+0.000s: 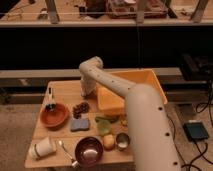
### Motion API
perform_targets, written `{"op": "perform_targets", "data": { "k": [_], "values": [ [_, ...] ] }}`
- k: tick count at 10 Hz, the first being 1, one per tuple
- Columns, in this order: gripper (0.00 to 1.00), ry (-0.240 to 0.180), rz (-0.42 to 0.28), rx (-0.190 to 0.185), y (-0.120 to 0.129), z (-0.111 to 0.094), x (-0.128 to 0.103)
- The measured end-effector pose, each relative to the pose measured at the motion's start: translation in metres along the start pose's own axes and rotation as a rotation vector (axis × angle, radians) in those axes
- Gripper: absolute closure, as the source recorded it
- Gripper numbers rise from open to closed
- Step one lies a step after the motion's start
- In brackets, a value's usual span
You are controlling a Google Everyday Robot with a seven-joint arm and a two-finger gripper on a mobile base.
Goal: Wipe table surface with towel
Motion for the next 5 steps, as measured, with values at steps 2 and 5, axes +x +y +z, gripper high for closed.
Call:
{"op": "perform_targets", "data": {
  "k": [2,5],
  "values": [
    [1.0,-0.013,-0.025,0.009,-0.034,0.011,-0.006],
    [1.0,-0.044,-0.094,0.038,-0.084,0.024,-0.029]
  ]
}}
